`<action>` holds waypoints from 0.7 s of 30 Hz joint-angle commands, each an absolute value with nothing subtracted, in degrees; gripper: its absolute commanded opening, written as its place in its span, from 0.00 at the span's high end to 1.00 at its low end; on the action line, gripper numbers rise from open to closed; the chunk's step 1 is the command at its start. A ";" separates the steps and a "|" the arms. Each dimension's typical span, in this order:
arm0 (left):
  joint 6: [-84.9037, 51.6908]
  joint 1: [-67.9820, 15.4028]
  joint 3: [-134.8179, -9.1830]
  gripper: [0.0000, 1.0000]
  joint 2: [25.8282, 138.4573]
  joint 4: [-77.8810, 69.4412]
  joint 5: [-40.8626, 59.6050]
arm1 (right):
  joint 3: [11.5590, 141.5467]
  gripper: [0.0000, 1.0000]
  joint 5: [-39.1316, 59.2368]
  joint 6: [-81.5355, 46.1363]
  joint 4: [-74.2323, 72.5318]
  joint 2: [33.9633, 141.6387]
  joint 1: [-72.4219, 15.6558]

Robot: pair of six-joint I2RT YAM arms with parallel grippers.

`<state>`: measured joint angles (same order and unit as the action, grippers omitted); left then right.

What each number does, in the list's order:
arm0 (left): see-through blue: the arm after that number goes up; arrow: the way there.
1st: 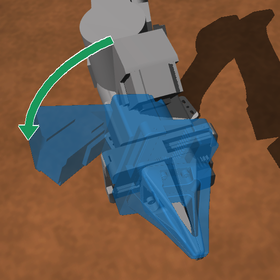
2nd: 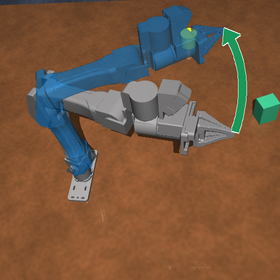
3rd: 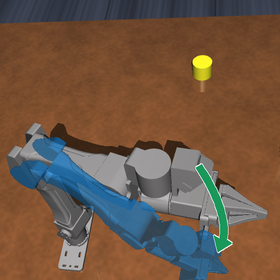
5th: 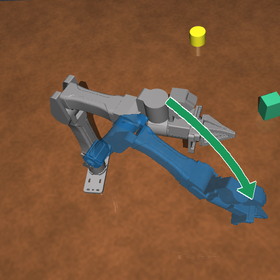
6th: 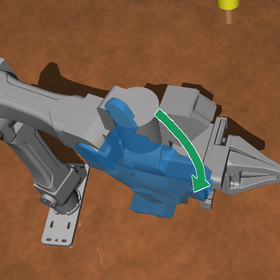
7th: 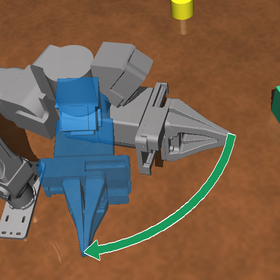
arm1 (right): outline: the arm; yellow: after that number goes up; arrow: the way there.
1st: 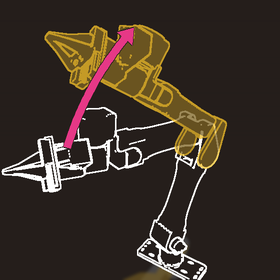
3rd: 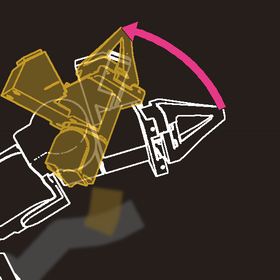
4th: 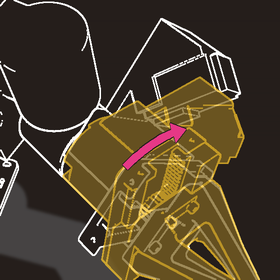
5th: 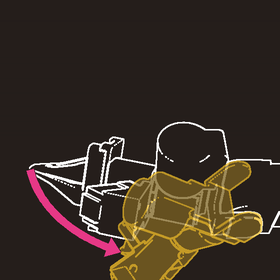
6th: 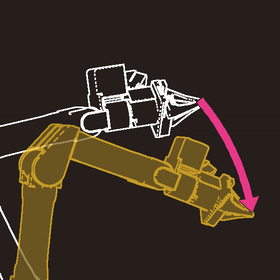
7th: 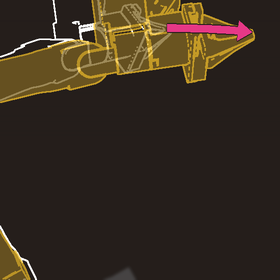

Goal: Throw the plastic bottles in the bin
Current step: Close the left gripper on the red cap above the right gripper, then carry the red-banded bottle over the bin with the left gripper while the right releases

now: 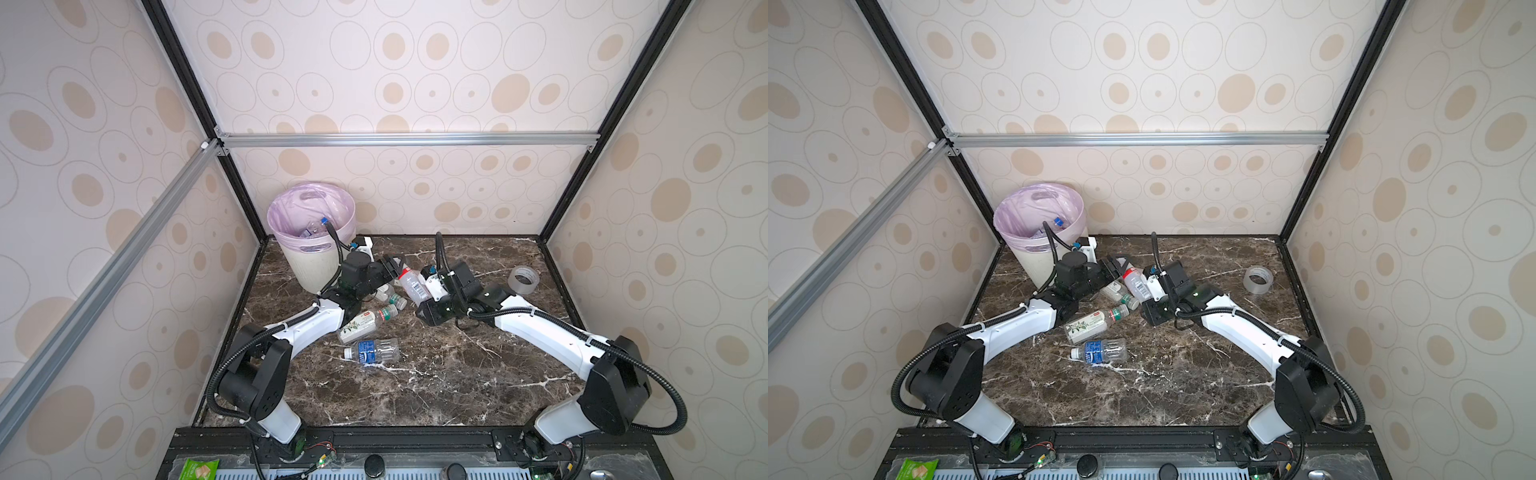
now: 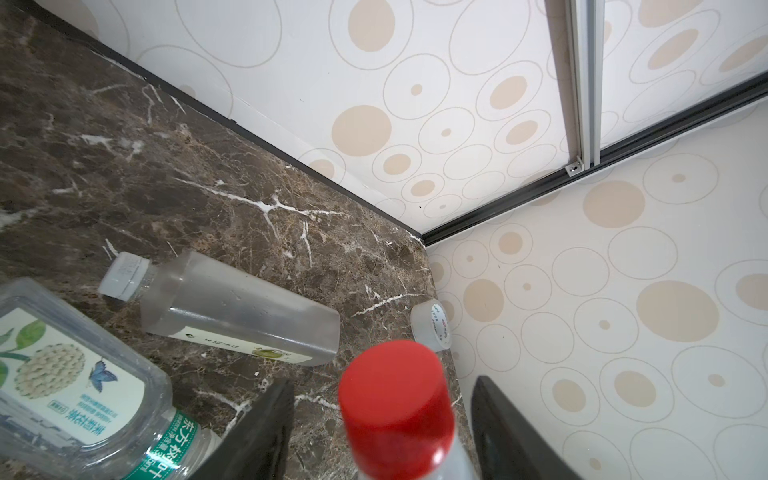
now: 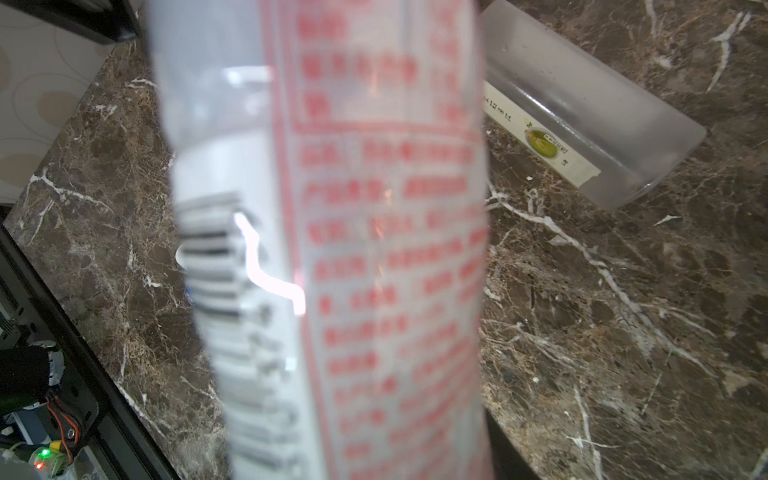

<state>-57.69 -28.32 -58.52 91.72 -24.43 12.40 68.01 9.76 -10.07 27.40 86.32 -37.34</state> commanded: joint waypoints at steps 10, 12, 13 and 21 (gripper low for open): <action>-58.19 -28.04 -60.29 0.65 92.63 -26.81 12.39 | 66.45 0.49 10.59 -10.57 24.25 84.85 -37.62; -58.42 -28.07 -60.26 0.66 92.81 -27.13 12.30 | 66.45 0.47 10.47 -10.72 24.08 85.10 -37.62; -58.59 -28.08 -60.29 0.67 92.86 -27.28 12.30 | 66.53 0.47 10.46 -10.80 24.04 85.25 -37.62; -58.72 -28.15 -60.49 0.73 92.99 -27.43 12.17 | 66.07 0.43 9.97 -10.72 24.11 84.11 -37.62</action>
<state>-60.03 -28.40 -58.76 92.20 -27.31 13.21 66.57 10.41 -10.52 24.64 86.32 -37.41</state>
